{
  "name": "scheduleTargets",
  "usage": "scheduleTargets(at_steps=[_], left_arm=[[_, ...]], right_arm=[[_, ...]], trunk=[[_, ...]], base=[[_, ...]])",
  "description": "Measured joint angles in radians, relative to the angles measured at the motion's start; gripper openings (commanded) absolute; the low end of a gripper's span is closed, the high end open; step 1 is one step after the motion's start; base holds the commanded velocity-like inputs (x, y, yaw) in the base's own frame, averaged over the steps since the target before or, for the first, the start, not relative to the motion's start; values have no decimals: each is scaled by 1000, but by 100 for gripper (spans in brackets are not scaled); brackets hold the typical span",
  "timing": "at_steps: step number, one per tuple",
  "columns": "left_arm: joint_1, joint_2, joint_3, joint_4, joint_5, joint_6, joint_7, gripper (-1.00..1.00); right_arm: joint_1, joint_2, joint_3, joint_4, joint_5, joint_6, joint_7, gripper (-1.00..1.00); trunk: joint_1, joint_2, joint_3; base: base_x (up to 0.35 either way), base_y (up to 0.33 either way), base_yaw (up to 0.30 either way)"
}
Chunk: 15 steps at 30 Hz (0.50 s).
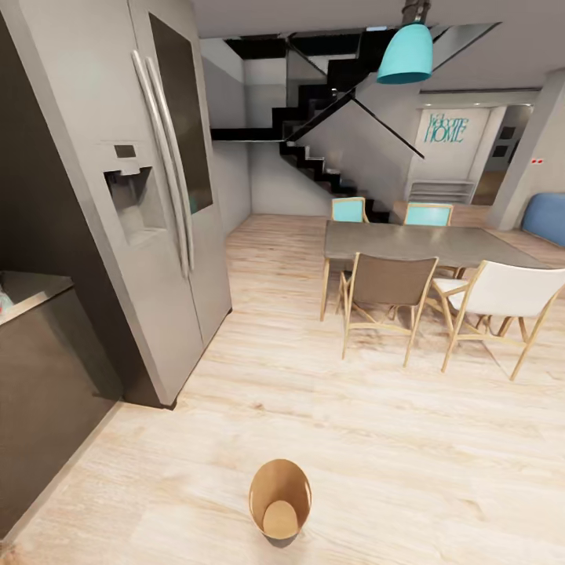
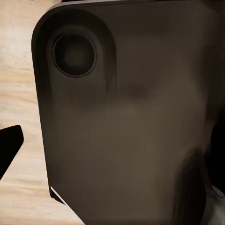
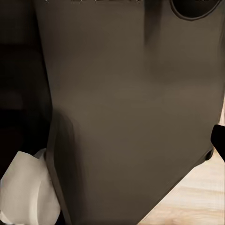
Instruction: Put the three can of soda from the living room inside the tash can in the kitchen.
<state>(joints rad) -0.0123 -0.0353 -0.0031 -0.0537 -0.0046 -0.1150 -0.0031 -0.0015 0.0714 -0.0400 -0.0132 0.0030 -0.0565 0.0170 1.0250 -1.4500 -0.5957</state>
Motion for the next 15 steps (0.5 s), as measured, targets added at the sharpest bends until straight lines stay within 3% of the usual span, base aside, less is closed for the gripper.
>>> scheduleTargets(at_steps=[15], left_arm=[[0,-2,0,0,0,0,0,100]], right_arm=[[0,-1,0,-1,0,0,1,100]], trunk=[[0,0,-4]], base=[[165,333,-1]])
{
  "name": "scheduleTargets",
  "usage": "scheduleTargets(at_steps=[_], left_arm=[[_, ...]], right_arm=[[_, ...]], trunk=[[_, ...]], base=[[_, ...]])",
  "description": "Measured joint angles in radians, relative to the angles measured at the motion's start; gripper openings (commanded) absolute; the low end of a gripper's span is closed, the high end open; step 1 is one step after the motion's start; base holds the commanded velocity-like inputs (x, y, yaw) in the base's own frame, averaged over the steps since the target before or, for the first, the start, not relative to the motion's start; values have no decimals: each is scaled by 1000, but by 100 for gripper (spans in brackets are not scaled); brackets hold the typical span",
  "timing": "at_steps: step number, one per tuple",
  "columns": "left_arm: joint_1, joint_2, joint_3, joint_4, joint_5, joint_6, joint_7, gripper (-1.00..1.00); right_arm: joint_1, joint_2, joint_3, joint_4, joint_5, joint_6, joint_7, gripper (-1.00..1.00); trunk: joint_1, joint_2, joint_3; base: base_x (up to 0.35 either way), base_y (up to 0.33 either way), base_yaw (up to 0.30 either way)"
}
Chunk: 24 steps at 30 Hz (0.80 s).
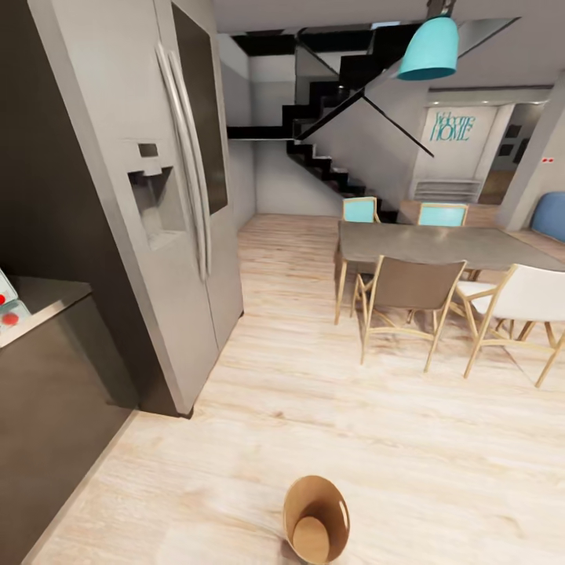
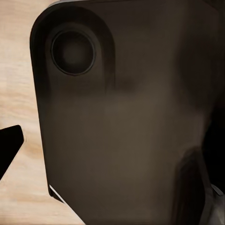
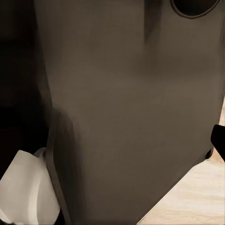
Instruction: Put the three can of soda from the living room inside the tash can in the kitchen.
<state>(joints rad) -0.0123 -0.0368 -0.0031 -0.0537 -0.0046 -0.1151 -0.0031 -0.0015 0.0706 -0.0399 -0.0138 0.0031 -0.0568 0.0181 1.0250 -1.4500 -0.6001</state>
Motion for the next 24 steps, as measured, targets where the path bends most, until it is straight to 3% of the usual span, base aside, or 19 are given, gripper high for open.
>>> scheduleTargets(at_steps=[12,24], left_arm=[[0,-1,0,0,-1,-1,0,100],[0,-3,-1,0,-2,-13,0,100]], right_arm=[[0,0,0,0,0,0,0,100],[0,0,0,0,0,0,0,100]], trunk=[[0,0,-2],[0,0,-2]], base=[[268,262,0],[225,83,-48]])
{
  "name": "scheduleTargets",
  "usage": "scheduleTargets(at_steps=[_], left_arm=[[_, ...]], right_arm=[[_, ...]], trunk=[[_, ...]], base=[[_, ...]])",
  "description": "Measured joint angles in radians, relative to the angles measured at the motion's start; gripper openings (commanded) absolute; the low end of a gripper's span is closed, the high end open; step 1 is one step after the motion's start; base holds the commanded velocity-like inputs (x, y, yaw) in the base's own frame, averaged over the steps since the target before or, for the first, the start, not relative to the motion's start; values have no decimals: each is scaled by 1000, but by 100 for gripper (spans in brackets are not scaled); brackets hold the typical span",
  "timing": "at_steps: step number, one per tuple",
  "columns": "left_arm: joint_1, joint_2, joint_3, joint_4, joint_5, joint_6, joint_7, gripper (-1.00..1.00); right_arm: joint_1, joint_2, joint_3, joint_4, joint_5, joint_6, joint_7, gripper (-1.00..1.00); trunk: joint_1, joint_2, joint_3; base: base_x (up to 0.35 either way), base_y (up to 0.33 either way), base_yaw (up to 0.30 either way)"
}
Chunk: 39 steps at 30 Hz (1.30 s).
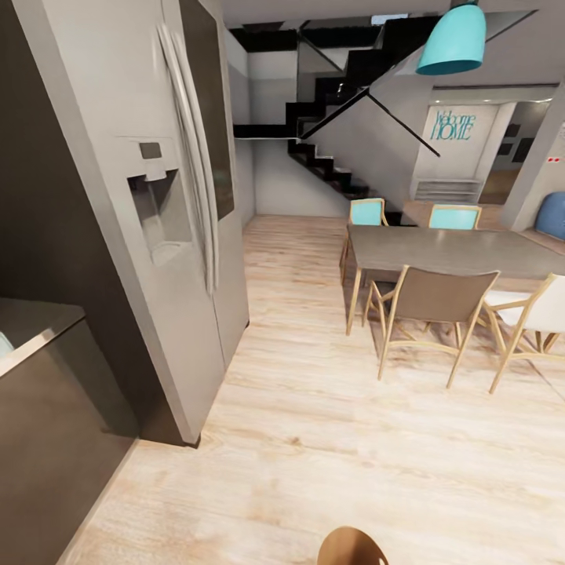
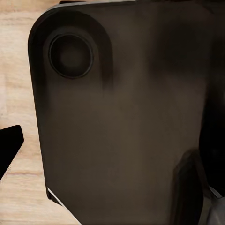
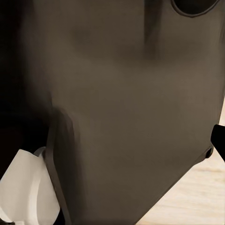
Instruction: Put the three can of soda from the living room inside the tash can in the kitchen.
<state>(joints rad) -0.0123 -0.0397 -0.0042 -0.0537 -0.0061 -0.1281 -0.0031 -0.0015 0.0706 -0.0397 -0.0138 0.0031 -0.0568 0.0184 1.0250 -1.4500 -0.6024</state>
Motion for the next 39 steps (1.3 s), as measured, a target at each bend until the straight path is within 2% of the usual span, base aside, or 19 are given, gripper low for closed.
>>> scheduleTargets(at_steps=[14,20,22,27,28,29,31,32,33,34,36,39], left_arm=[[0,0,0,0,0,-13,0,100],[0,-1,2,-1,0,-12,1,100],[0,-1,3,-1,0,-12,1,100],[-1,-2,4,-3,1,-12,0,100],[-1,-2,4,-9,1,-9,-1,100],[-2,-2,4,-24,1,-4,-1,100],[-2,-2,4,-48,1,6,-2,100],[-2,-2,3,-80,1,31,-2,100],[-2,-1,3,-101,1,51,-2,100],[-2,0,3,-151,1,102,-3,100],[-1,2,2,-221,1,163,-3,100],[2,5,0,-366,4,267,-3,100]], right_arm=[[0,-1,0,-1,0,-4,1,100],[-1,-9,-5,-6,1,-9,32,100],[-5,-16,-9,-41,-1,-9,59,100],[-4,-63,-16,-254,-18,26,86,100],[-4,-74,-17,-336,-28,81,90,100],[-4,-82,-17,-436,-38,168,94,100],[-1,-89,-17,-568,-45,280,97,100],[2,-93,-16,-698,-50,406,99,100],[3,-95,-16,-803,-52,478,100,100],[5,-96,-16,-947,-53,609,101,100],[6,-95,-15,-1125,-54,732,101,100],[7,-95,-17,-1315,-54,888,100,100]], trunk=[[0,0,0],[0,0,0],[0,0,0],[0,0,0],[0,0,0],[0,0,0],[0,0,0],[0,0,0],[0,0,0],[0,0,0],[0,0,0],[0,0,0]], base=[[10,5,-2],[0,0,0],[0,0,0],[0,0,0],[0,0,0],[0,0,0],[0,0,0],[0,0,0],[0,0,0],[0,0,0],[0,0,0],[0,0,0]])
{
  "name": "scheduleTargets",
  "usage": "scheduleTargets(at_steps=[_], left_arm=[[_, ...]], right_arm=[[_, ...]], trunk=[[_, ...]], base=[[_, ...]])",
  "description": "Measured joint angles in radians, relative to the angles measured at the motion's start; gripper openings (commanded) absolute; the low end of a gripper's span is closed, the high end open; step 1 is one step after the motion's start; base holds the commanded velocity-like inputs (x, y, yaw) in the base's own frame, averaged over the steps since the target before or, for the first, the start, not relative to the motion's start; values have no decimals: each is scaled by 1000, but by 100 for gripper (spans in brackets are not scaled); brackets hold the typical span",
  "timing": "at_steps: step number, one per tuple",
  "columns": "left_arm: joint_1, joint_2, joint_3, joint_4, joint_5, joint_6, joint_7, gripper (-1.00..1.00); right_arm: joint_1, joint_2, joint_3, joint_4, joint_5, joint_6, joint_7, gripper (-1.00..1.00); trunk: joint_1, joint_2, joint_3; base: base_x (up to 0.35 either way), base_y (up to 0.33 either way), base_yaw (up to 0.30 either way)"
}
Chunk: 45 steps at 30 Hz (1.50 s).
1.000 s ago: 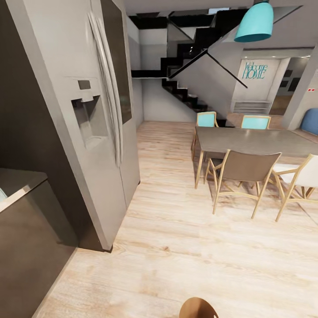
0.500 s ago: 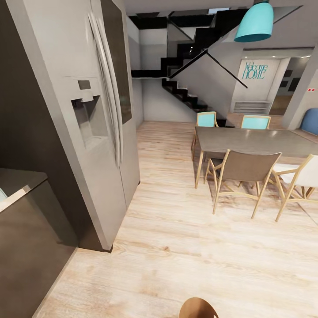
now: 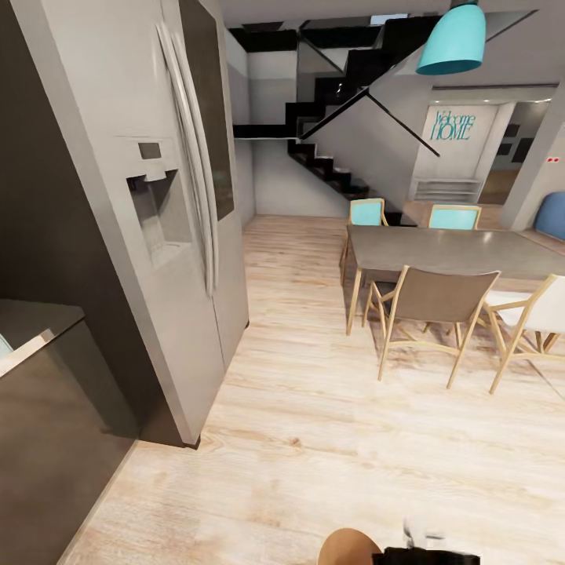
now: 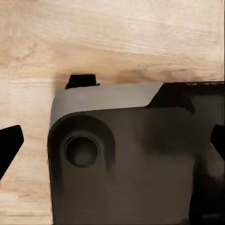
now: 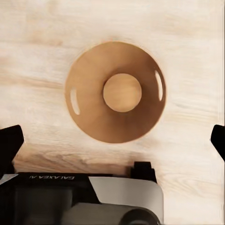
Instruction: Put the three can of soda from the living room inside the tash can in the kitchen.
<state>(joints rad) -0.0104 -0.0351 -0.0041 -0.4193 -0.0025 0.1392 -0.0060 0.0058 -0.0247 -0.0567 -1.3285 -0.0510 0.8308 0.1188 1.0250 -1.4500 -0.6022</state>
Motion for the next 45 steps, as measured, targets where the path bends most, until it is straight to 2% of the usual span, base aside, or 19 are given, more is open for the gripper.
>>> scheduleTargets(at_steps=[1,2,3,4,5,7,8,10,11,14,19,29,34,37,38,40,43,45], left_arm=[[2,2,-1,-115,2,81,-1,100],[5,3,-1,-279,2,174,-7,100],[13,4,0,-429,1,273,-18,100],[17,5,2,-503,2,324,-23,100],[24,5,3,-632,4,429,-36,100],[28,6,5,-754,5,521,-46,100],[30,6,5,-838,6,600,-55,100],[31,6,6,-900,6,672,-61,100],[27,6,8,-937,6,733,-65,100],[6,5,8,-971,5,800,-68,100],[-55,3,3,-995,0,866,-70,100],[-85,0,-2,-1019,3,892,-74,100],[-167,2,-4,-1046,4,908,-76,100],[-186,1,-33,-1057,0,908,-75,100],[-191,2,-64,-1062,1,908,-75,100],[-195,4,-98,-1063,3,908,-76,100],[-198,4,-129,-1065,1,908,-75,100],[-198,4,-137,-1064,0,908,-74,100]], right_arm=[[0,0,0,-87,-1,83,0,100],[-6,-1,1,-147,0,144,0,100],[-17,-1,1,-185,1,183,-1,100],[-27,-1,1,-200,3,198,-1,100],[-51,1,1,-218,3,216,-2,100],[-74,2,2,-229,5,216,-2,100],[-95,4,3,-232,5,216,-5,100],[-117,6,4,-226,6,216,-6,100],[-134,7,5,-217,5,216,-8,100],[-154,7,5,-193,4,216,-9,100],[-170,7,10,-147,0,216,-8,100],[-172,6,11,-129,-1,187,-1,100],[-170,2,9,-117,-2,148,2,100],[-170,0,7,-112,-2,141,3,100],[-170,1,7,-105,-2,134,3,100],[-170,1,9,-85,-2,104,3,100],[-170,1,9,-62,-3,53,4,100],[-170,2,10,-56,-2,39,4,100]], trunk=[[0,0,0],[0,0,0],[0,0,0],[0,0,0],[0,0,0],[0,0,0],[0,0,0],[0,0,0],[0,0,0],[0,0,0],[0,0,0],[0,0,-1],[0,0,-5],[0,0,-6],[0,0,-6],[0,0,-6],[0,0,-6],[0,0,-6]], base=[[0,0,0],[0,0,0],[0,0,0],[0,0,0],[0,0,0],[0,0,0],[0,0,0],[0,0,0],[0,0,0],[0,0,0],[0,0,0],[0,0,0],[0,0,0],[13,2,0],[57,19,0],[112,73,0],[57,40,0],[26,17,0]])
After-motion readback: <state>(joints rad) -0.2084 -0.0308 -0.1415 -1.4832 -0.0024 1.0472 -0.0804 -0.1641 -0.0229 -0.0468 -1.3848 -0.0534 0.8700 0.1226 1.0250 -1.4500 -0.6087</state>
